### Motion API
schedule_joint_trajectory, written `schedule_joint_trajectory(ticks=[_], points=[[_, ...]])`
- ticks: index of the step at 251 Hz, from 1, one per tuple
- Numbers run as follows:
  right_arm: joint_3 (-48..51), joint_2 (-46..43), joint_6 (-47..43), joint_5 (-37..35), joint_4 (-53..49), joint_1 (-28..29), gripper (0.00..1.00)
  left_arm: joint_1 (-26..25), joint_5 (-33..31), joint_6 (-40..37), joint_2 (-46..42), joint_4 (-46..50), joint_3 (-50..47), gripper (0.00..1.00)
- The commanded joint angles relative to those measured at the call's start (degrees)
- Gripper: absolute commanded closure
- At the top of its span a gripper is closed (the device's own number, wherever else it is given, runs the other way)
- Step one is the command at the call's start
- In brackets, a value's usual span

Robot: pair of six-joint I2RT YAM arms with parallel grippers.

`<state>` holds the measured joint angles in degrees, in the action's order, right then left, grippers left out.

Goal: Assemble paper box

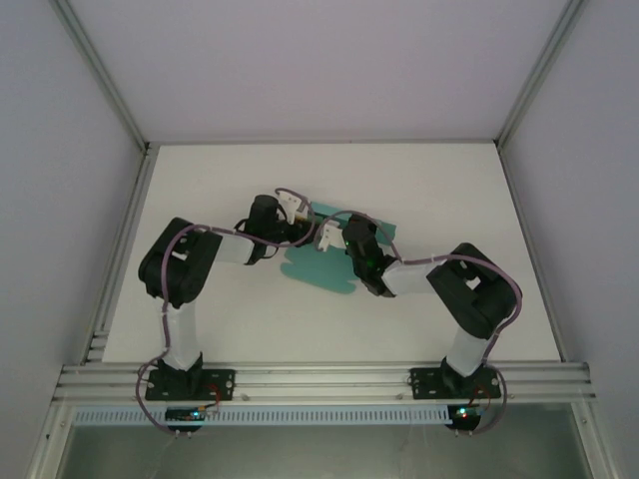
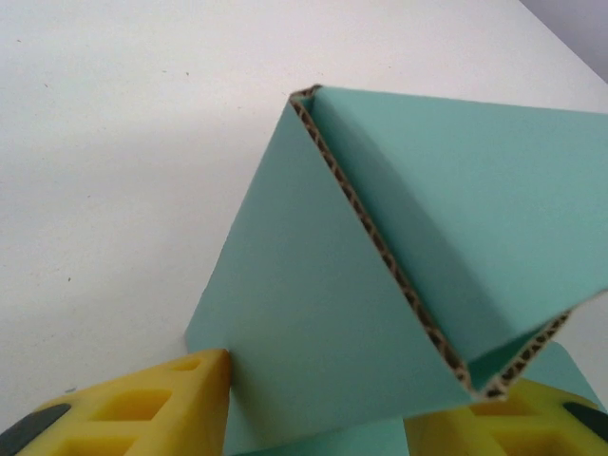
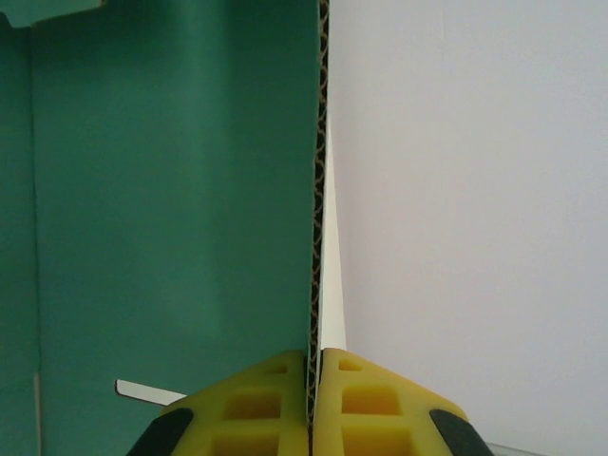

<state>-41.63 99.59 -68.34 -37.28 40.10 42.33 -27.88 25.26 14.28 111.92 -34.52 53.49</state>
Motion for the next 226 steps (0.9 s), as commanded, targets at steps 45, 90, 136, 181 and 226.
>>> schedule_joint_trajectory(ticks=[45,90,136,181,226], points=[[-0.53,2.21,3.02,12.62,-13.88,3.27,1.00,-2.44,1.08,0.26,2.37,-7.99,4.63,0.60],[-2.09,2.93,5.31,13.73,-17.99,3.07,1.00,-3.57,-1.11,0.49,2.55,-8.86,5.53,0.80],[-2.79,4.27,7.92,10.45,-16.02,3.12,1.00,-6.53,-13.18,1.61,1.35,-5.38,6.38,0.93],[-3.87,5.43,12.40,9.33,-16.72,3.38,1.00,-8.46,-29.29,5.09,3.19,3.70,10.12,1.00],[-2.91,6.14,12.94,10.12,-15.51,2.56,1.00,-8.66,-30.38,3.49,4.69,5.25,9.27,0.95]])
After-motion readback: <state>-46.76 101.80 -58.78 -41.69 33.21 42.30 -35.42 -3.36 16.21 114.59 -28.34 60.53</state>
